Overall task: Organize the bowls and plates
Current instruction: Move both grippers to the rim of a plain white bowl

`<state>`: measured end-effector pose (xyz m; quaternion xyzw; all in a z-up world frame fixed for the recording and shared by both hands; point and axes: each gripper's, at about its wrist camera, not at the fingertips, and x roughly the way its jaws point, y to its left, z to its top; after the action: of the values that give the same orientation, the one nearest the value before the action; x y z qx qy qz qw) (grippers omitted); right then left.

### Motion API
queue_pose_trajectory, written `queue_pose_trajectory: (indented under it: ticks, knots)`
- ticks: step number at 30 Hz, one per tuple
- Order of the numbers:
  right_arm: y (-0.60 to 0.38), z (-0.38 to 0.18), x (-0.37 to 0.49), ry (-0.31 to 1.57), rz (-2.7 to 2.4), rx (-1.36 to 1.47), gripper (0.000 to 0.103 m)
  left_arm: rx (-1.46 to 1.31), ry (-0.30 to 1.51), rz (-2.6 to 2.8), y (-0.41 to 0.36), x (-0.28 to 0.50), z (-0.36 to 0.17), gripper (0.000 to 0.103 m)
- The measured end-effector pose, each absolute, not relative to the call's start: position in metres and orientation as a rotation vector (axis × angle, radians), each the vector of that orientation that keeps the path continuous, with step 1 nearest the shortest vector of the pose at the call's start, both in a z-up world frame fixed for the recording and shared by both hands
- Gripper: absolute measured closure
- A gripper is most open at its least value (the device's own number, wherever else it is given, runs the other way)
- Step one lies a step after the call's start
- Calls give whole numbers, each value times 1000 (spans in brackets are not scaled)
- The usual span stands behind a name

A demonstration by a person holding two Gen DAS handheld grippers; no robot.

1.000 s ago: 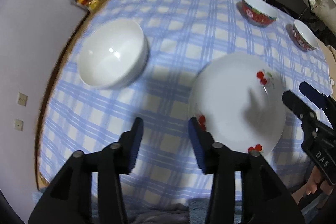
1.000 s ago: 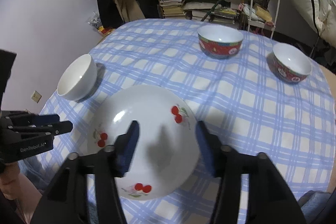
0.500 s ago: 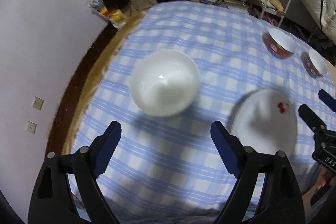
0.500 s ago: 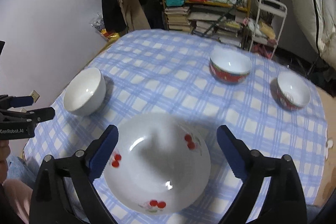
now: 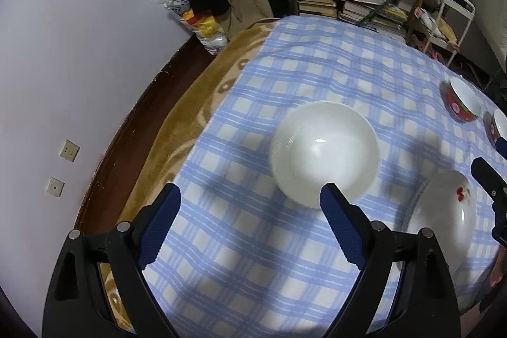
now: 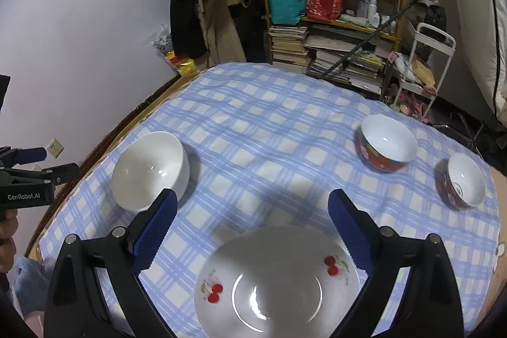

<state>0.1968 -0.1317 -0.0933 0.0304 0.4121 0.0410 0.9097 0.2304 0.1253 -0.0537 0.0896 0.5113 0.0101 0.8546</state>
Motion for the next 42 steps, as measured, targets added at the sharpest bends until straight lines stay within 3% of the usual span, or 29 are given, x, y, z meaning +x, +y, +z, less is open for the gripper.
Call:
queue_pose_trajectory:
  ticks: [23, 36, 39, 42]
  knots:
    - [-65, -110, 252, 900, 165, 86, 3, 27, 1142, 40, 190, 271, -88, 14]
    - [-67, -150, 277, 1016, 127, 157, 3, -3, 1205, -51, 165, 299, -123, 15]
    - [-68, -160, 280, 1048, 129, 173, 11, 22, 1227, -87, 153, 301, -134, 16]
    - [-68, -171, 284, 1090, 135, 191, 21, 65, 1245, -111, 139, 301, -144, 31]
